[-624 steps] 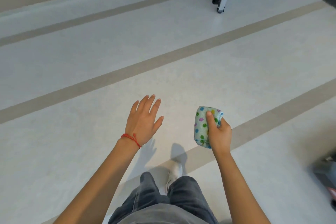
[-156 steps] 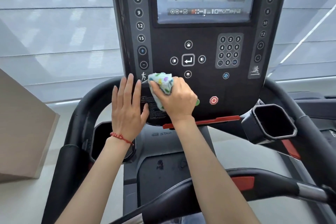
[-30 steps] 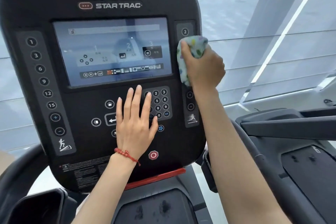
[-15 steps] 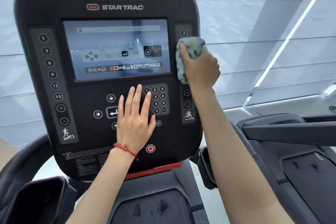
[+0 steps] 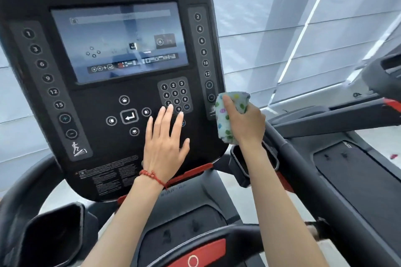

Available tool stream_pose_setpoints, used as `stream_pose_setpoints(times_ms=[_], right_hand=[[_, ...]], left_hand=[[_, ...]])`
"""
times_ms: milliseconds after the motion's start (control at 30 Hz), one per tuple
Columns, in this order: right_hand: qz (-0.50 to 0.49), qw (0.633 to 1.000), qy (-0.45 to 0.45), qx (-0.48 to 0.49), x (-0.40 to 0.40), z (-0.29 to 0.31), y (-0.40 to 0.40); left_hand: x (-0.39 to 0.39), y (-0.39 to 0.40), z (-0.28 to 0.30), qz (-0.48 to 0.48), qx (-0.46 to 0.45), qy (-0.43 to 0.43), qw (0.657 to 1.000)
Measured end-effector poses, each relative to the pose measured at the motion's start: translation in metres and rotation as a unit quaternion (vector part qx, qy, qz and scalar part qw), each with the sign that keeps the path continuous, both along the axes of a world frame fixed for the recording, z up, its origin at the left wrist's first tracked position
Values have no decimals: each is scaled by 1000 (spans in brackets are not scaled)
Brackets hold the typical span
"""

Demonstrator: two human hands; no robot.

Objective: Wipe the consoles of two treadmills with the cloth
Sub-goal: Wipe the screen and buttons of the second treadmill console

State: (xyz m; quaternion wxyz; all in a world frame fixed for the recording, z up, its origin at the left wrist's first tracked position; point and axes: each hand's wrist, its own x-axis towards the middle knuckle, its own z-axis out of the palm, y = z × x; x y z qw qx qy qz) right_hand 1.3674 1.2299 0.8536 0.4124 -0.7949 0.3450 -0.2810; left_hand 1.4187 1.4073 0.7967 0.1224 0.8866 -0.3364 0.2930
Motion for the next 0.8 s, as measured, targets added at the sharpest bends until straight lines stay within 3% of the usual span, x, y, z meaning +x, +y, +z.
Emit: stream_pose_setpoints(times_ms=[333, 800], right_hand=[[-163, 986, 1, 42, -100, -38, 34], [-362, 930, -22, 68, -271, -59, 34]], left_hand=[[-33, -3, -17, -163, 17, 38, 986], [-147, -64, -30, -372, 56, 61, 924]])
